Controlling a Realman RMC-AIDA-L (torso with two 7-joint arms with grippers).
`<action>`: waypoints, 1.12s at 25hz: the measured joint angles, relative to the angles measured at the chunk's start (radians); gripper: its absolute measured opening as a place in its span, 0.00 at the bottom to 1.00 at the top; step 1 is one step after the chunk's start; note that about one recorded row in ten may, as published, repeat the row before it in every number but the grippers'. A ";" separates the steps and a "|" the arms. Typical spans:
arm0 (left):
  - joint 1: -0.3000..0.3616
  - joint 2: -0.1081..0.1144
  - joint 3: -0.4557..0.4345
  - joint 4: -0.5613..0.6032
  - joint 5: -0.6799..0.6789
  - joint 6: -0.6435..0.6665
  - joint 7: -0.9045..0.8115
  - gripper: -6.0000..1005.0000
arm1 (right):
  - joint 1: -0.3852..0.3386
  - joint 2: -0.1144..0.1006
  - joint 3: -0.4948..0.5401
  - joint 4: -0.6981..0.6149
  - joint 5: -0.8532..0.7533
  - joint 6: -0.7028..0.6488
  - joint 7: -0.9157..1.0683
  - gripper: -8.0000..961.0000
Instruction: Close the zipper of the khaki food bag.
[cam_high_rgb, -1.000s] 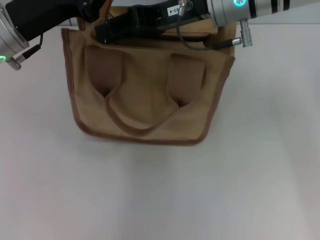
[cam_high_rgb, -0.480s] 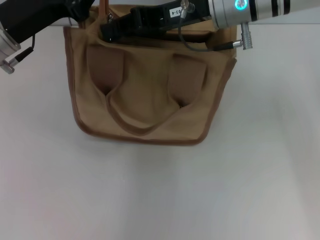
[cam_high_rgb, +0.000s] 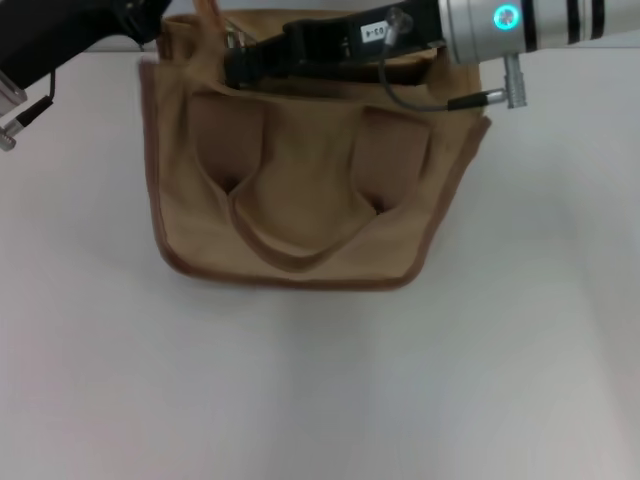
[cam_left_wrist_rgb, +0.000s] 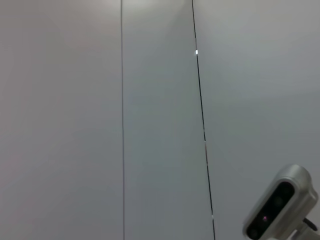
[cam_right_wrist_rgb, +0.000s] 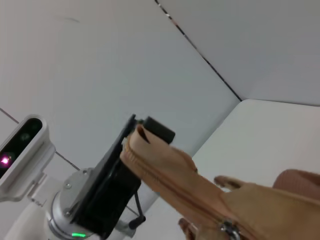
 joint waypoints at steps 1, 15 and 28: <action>0.000 0.000 0.000 0.000 0.000 0.000 0.000 0.08 | 0.000 0.000 0.000 0.000 0.000 0.000 0.000 0.08; 0.008 0.003 0.000 -0.001 -0.007 0.006 -0.011 0.09 | -0.008 -0.001 0.001 -0.019 0.000 -0.020 -0.028 0.03; 0.035 0.019 -0.001 0.006 -0.058 0.004 -0.063 0.09 | -0.172 -0.019 0.027 -0.142 -0.019 -0.029 0.032 0.06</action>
